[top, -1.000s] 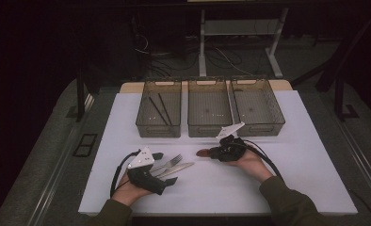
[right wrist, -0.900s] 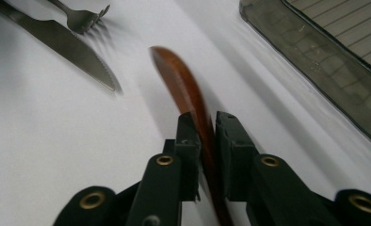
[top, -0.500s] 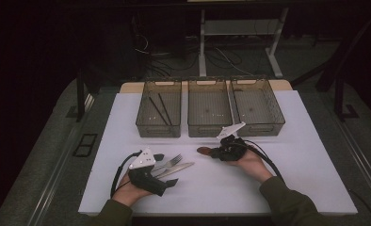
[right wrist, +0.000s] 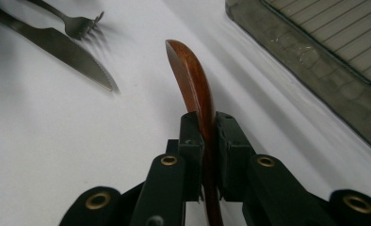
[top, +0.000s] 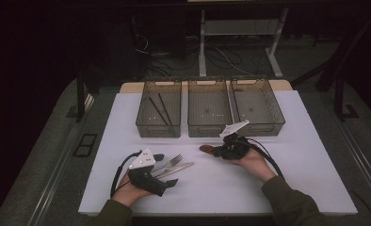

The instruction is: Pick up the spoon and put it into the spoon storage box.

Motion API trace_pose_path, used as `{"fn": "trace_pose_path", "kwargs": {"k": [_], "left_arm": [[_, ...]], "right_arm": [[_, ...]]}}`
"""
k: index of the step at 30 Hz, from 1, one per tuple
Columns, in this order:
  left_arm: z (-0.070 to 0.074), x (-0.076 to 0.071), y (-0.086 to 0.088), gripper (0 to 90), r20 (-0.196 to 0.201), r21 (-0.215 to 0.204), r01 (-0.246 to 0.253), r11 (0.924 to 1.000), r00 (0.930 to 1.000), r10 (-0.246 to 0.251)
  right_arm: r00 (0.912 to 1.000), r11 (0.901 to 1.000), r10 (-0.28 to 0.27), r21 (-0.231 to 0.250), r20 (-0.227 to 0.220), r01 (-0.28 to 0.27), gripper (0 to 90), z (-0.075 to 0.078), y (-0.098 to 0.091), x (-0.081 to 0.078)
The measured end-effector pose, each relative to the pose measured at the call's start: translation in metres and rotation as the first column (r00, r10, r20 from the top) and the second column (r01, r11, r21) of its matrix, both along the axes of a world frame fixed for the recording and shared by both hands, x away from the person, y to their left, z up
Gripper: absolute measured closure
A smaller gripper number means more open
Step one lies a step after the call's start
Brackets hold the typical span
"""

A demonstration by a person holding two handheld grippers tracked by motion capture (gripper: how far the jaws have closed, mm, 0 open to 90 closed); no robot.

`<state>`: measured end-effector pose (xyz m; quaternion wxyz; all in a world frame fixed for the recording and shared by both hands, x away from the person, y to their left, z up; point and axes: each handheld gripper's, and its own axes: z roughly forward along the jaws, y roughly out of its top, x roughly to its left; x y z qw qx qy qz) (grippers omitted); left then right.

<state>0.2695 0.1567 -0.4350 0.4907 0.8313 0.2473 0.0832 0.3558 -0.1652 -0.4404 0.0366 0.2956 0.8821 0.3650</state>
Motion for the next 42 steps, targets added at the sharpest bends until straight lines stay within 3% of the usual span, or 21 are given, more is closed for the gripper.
{"fn": "trace_pose_path", "kwargs": {"k": [15, 31, 38, 42], "left_arm": [[0.000, 0.000, 0.000, 0.0, -0.002, -0.002, -0.002, 1.0000, 1.0000, 0.002], [0.001, 0.000, 0.000, 0.0, 0.006, -0.005, -0.004, 1.0000, 1.0000, 0.004], [0.001, 0.000, 0.000, 0.0, 0.006, -0.006, -0.001, 1.0000, 1.0000, 0.001], [0.001, 0.000, 0.000, 0.0, 0.005, -0.011, -0.002, 0.9999, 1.0000, 0.002]], "right_arm": [[0.9988, 0.9960, -0.046, 0.078, 0.019, 0.044, 81.1, 0.023, -0.016, 0.001], [0.9910, 0.9774, -0.124, 0.178, 0.051, 0.113, 81.0, 0.053, -0.030, 0.008], [0.9834, 0.9655, -0.158, 0.223, 0.090, 0.134, 81.0, 0.072, -0.026, 0.022], [0.9811, 0.9634, -0.171, 0.224, 0.090, 0.148, 81.0, 0.078, -0.020, 0.033]]}}
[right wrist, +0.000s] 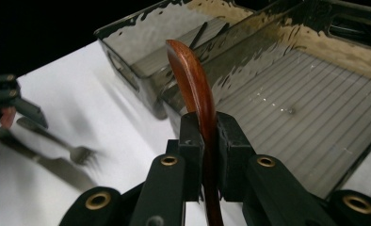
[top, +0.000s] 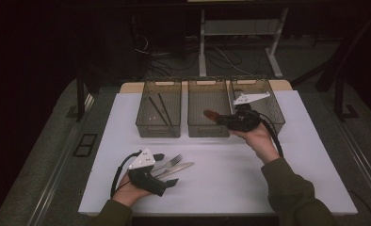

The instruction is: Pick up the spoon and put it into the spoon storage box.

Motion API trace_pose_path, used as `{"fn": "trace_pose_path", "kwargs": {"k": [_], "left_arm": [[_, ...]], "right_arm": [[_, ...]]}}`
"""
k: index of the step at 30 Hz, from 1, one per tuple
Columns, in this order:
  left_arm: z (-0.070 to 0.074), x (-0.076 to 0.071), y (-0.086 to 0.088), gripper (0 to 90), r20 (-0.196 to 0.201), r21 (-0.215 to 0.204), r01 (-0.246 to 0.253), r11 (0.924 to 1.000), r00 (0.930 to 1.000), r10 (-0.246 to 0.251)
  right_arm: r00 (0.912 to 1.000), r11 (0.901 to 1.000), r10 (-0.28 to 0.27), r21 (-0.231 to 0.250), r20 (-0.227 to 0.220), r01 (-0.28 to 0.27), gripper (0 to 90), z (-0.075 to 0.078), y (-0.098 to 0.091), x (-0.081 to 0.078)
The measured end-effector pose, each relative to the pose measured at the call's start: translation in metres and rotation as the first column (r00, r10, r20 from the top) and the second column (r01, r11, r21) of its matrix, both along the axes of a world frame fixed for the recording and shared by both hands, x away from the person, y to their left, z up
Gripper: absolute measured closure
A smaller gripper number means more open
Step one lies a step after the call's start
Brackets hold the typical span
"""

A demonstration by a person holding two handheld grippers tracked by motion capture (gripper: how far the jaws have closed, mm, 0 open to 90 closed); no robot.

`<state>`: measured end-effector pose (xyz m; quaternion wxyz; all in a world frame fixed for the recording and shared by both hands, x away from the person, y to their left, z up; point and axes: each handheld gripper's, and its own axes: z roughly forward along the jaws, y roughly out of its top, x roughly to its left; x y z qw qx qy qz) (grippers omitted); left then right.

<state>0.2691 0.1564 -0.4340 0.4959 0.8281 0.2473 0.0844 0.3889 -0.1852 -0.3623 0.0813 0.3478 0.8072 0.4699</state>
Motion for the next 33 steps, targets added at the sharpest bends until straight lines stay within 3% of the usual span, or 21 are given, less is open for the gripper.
{"fn": "trace_pose_path", "kwargs": {"k": [17, 33], "left_arm": [[0.002, -0.001, -0.001, 0.0, 0.007, -0.003, 0.014, 0.9999, 0.9999, -0.014], [0.003, -0.002, -0.002, 0.0, 0.008, -0.010, 0.023, 0.9997, 0.9997, -0.023]], "right_arm": [[0.9985, 0.9985, -0.054, 0.007, 0.005, 0.054, 81.0, 0.010, 0.030, 0.055], [0.9964, 0.9965, -0.083, 0.012, -0.019, 0.083, 80.9, -0.004, 0.050, 0.088]]}}
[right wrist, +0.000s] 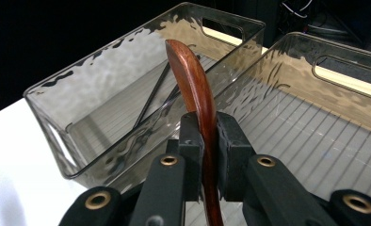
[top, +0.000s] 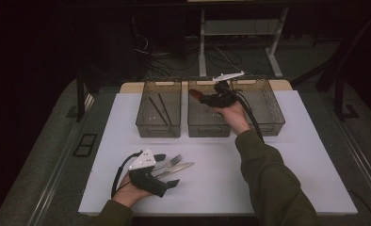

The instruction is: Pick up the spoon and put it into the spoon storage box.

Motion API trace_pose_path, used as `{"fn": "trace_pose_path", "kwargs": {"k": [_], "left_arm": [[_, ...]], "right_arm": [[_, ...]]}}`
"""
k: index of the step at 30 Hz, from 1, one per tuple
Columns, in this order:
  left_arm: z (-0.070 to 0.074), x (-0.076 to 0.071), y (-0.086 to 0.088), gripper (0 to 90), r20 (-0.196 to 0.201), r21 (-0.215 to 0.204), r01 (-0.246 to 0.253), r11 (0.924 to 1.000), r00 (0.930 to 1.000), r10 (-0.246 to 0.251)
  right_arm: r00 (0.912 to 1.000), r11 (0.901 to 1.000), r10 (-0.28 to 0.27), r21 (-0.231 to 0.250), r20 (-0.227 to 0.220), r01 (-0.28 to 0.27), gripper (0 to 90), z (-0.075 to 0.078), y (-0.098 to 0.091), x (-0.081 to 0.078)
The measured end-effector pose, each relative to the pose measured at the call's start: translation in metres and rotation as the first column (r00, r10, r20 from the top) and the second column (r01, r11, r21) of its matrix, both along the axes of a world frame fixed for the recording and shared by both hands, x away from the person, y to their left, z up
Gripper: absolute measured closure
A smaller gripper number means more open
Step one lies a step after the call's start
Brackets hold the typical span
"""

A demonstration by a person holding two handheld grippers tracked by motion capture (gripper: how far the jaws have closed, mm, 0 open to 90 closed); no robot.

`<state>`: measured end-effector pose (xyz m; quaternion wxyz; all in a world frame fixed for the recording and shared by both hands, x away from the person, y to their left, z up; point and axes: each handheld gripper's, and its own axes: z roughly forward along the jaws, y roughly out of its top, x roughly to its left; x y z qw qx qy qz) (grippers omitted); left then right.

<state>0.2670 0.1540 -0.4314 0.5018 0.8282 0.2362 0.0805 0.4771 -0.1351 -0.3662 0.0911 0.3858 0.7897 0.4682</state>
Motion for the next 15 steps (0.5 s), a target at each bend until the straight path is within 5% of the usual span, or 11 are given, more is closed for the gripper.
{"fn": "trace_pose_path", "kwargs": {"k": [8, 15], "left_arm": [[0.000, 0.000, 0.000, 0.0, 0.002, -0.003, 0.003, 1.0000, 1.0000, -0.003], [0.000, 0.000, 0.000, 0.0, 0.005, 0.001, 0.006, 1.0000, 1.0000, -0.006]], "right_arm": [[0.9996, 0.9996, -0.015, -0.022, -0.024, 0.014, 80.6, -0.012, 0.005, 0.007], [0.9995, 0.9990, -0.016, -0.042, -0.026, 0.015, 65.7, -0.014, 0.007, 0.006]]}}
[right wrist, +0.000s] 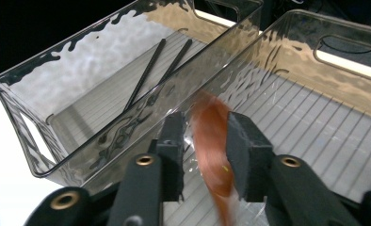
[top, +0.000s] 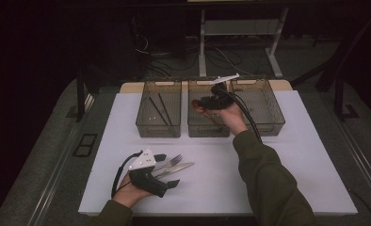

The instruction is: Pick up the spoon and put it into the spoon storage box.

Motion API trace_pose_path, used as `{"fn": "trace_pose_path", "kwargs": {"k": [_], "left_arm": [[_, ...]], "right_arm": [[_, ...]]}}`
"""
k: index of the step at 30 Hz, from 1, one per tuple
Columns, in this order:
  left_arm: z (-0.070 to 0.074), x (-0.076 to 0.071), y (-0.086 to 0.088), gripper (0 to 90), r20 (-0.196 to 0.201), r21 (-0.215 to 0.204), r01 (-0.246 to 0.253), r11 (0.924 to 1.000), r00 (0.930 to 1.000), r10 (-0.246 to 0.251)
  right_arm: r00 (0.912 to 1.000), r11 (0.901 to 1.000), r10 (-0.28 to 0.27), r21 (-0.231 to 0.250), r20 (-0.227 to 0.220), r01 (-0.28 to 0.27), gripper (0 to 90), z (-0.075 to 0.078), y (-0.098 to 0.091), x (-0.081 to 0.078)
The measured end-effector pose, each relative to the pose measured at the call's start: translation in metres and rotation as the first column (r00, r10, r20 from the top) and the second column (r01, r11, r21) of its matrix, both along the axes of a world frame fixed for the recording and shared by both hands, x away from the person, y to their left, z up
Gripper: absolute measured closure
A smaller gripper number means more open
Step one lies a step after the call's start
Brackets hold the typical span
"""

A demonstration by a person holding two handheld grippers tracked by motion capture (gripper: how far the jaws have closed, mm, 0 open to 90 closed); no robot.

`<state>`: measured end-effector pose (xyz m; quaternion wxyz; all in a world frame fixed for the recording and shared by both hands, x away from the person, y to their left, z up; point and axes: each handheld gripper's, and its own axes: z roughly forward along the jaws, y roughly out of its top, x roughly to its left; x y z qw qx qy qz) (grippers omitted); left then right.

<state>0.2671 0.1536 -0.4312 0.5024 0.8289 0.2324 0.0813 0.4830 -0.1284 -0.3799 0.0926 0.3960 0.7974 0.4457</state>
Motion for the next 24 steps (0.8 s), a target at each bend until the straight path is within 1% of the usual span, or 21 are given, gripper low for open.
{"fn": "trace_pose_path", "kwargs": {"k": [7, 11, 12, 15, 17, 19, 22, 24], "left_arm": [[0.000, 0.000, 0.000, 0.0, -0.007, -0.002, -0.004, 1.0000, 1.0000, 0.004], [0.000, 0.000, 0.001, 0.0, -0.005, -0.002, -0.006, 1.0000, 1.0000, 0.006], [-0.001, 0.001, 0.002, 0.0, -0.006, -0.003, -0.007, 1.0000, 1.0000, 0.007], [-0.001, 0.001, 0.002, 0.0, -0.009, -0.003, -0.010, 0.9999, 0.9999, 0.010], [-0.001, 0.001, 0.003, 0.0, -0.009, -0.001, -0.011, 0.9999, 0.9999, 0.011], [-0.002, 0.001, 0.003, 0.0, -0.012, -0.008, -0.013, 0.9999, 0.9998, 0.013], [-0.002, 0.001, 0.003, 0.0, -0.010, -0.002, -0.008, 1.0000, 0.9999, 0.008], [-0.002, 0.001, 0.002, 0.0, -0.012, -0.004, -0.013, 0.9999, 0.9998, 0.013]], "right_arm": [[0.9994, 1.0000, 0.004, 0.006, 0.035, -0.004, 53.8, 0.006, -0.002, -0.006], [0.9990, 0.9997, 0.011, 0.023, 0.042, -0.012, 50.7, 0.009, -0.007, -0.014], [0.9992, 0.9995, 0.015, 0.027, 0.037, -0.016, 50.5, 0.010, -0.009, -0.016], [0.9984, 0.9989, 0.039, 0.026, 0.042, -0.040, 48.5, 0.011, -0.016, -0.023], [0.9977, 0.9979, 0.054, 0.034, 0.041, -0.055, 47.4, 0.014, -0.020, -0.029], [0.9967, 0.9969, 0.066, 0.040, 0.048, -0.068, 42.2, 0.017, -0.026, -0.036], [0.9956, 0.9964, 0.079, 0.028, 0.050, -0.080, 40.3, 0.020, -0.033, -0.046], [0.9941, 0.9946, 0.091, 0.045, 0.059, -0.093, 39.4, 0.020, -0.039, -0.054]]}}
